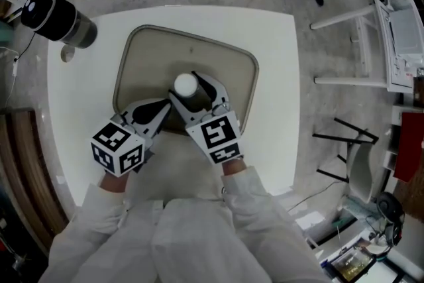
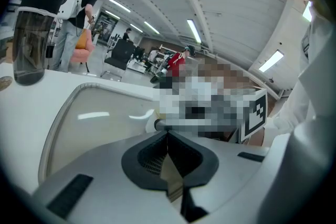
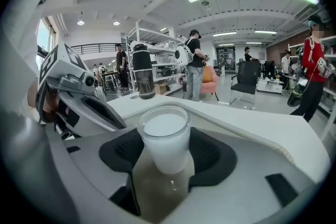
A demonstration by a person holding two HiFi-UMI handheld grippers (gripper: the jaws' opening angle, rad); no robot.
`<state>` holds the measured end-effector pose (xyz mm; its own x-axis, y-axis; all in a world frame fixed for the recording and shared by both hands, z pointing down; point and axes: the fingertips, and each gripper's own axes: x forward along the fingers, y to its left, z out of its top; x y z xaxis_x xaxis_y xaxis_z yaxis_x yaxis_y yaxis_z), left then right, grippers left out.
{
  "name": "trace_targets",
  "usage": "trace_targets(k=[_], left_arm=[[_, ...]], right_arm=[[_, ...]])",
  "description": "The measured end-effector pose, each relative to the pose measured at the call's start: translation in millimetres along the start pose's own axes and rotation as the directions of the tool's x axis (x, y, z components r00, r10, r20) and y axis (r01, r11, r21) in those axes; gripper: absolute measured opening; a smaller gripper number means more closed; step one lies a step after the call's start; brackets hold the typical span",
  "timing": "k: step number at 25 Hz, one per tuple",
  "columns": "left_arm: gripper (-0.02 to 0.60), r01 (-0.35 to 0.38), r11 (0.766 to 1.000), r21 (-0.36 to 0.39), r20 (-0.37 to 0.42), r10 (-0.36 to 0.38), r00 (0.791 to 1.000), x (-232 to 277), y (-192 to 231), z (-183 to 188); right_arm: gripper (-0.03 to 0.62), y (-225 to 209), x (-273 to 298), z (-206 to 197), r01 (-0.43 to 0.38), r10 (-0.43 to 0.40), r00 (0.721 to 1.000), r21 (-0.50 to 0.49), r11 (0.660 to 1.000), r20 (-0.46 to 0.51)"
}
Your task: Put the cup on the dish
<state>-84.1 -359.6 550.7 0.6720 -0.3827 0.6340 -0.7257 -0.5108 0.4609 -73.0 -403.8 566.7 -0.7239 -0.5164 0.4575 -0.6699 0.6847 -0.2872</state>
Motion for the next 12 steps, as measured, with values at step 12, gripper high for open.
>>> trace_targets(k=[12], left_arm=[[0.009, 0.006, 1.0, -0.011, -0.018, -0.006, 1.0, 2.8, -0.9, -5.4]], right_arm=[[0.276, -1.8, 0.2, -1.3, -0.001, -0.001, 1.0, 0.069, 0.998, 0.031]])
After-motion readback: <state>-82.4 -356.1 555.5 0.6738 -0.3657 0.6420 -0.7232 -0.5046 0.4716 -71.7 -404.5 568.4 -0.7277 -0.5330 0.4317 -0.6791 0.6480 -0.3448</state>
